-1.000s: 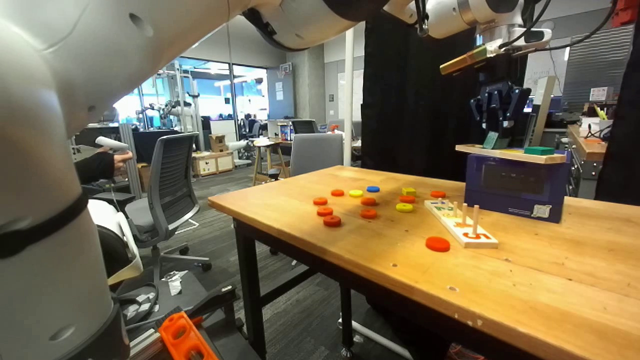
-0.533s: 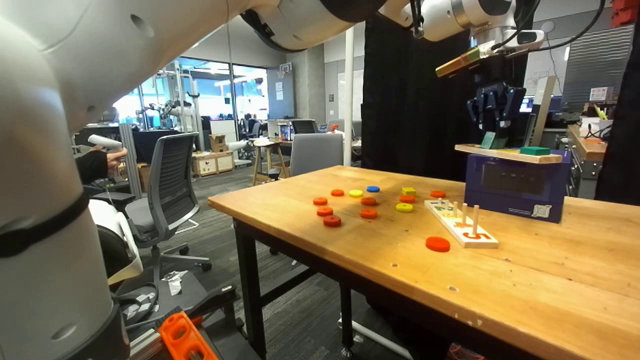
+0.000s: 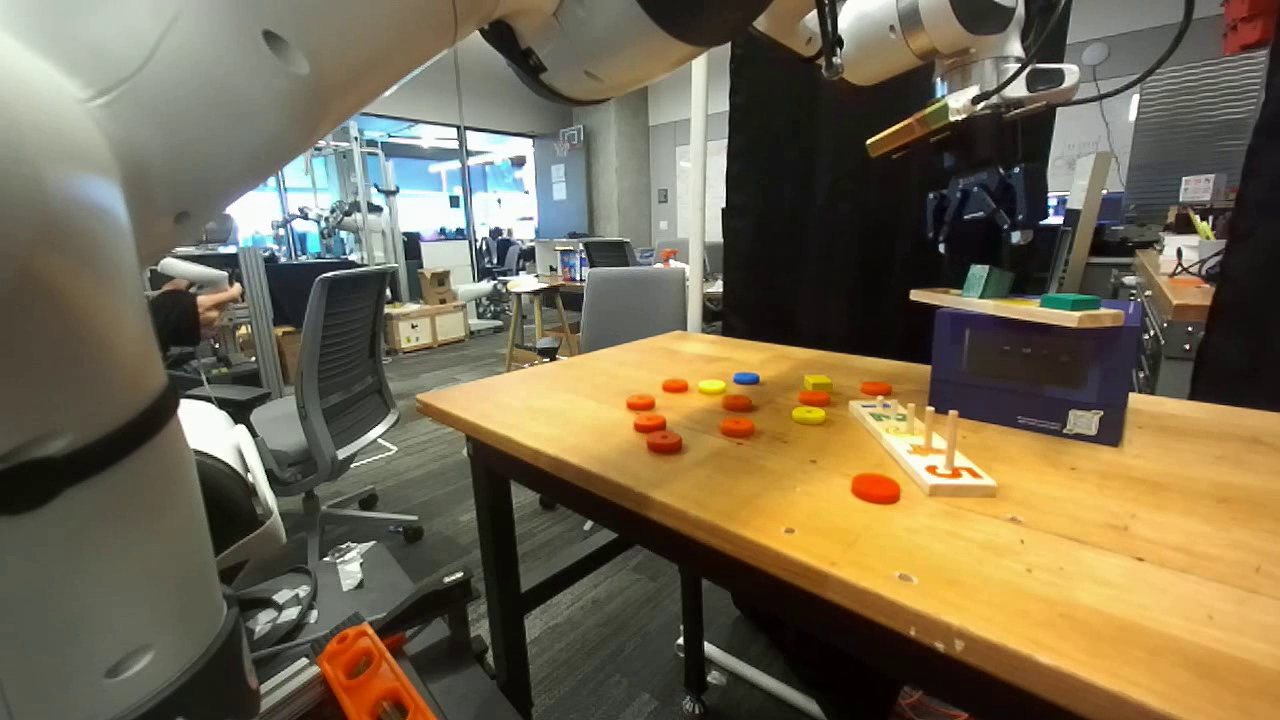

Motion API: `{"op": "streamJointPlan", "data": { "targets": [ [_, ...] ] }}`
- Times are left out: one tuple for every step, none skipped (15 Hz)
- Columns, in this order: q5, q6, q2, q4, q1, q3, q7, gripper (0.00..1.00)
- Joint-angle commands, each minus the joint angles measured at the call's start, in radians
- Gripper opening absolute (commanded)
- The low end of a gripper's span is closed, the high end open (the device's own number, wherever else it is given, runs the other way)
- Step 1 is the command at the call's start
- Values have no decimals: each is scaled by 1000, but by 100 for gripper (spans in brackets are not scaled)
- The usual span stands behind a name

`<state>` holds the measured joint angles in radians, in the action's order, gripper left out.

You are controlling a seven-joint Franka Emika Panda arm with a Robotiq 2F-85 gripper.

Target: Put the green cube on the wooden pallet

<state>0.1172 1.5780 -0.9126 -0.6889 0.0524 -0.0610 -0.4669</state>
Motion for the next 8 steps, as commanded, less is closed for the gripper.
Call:
{"op": "streamJointPlan", "data": {
  "targets": [
    [17,6,44,-37,-16,-12,-27,100],
    [16,3,53,-42,-17,-11,-30,100],
    [17,-10,71,-49,-20,-12,-34,100],
    [19,-24,90,-57,-24,-13,-38,100],
    [23,-37,120,-70,-30,-16,-45,100],
    [21,-48,152,-85,-34,-13,-48,100],
    [25,-66,187,-102,-41,-15,-53,100],
    [27,-79,217,-118,-46,-15,-57,100]
  ]
}}
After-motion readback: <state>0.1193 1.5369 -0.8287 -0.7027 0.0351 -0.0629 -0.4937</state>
